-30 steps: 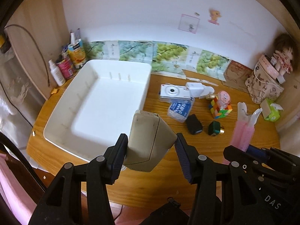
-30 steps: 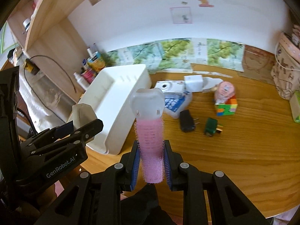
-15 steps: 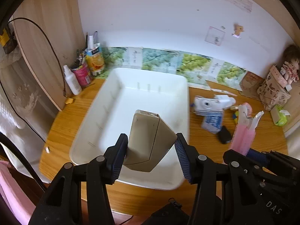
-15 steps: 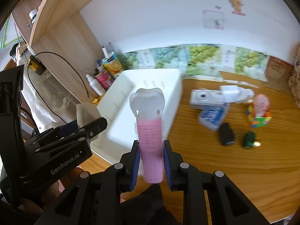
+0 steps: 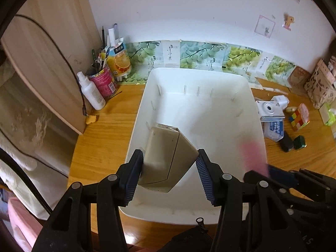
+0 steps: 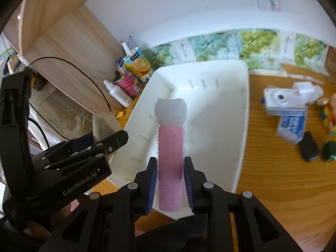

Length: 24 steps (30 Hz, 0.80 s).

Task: Organize rigid objects
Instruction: 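Carry pink roller and beige block over white tray and open both tools, then lift both open tools out of the white tray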

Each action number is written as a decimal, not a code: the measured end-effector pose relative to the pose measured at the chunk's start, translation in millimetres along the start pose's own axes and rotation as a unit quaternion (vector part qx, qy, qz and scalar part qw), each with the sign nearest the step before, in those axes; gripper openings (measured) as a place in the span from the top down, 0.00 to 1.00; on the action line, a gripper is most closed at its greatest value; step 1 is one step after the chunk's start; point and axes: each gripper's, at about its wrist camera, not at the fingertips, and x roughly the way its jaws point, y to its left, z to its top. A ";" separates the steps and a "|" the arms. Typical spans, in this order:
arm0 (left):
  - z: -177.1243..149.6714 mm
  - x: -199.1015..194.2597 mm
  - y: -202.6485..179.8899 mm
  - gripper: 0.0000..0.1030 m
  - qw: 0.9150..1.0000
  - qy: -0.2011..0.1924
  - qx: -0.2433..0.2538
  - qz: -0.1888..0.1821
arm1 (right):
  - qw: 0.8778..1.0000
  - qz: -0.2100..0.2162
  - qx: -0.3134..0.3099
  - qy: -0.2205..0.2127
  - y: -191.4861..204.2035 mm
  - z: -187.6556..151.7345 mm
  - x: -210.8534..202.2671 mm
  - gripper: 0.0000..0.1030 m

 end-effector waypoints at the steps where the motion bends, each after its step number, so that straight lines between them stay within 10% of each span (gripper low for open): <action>1: 1.9 2.7 1.1 0.45 1.000 0.003 0.005 0.001 | 1.000 0.005 0.003 0.004 0.0 0.2 4.1 0.69; 6: 9.8 8.8 4.7 0.32 1.000 0.007 0.008 -0.002 | 1.000 0.000 0.025 -0.001 -6.2 1.3 8.0 0.50; 24: 5.0 -15.1 -50.2 0.30 0.999 -0.010 0.001 -0.048 | 0.999 -0.028 0.024 -0.028 -46.6 -9.4 -49.7 0.48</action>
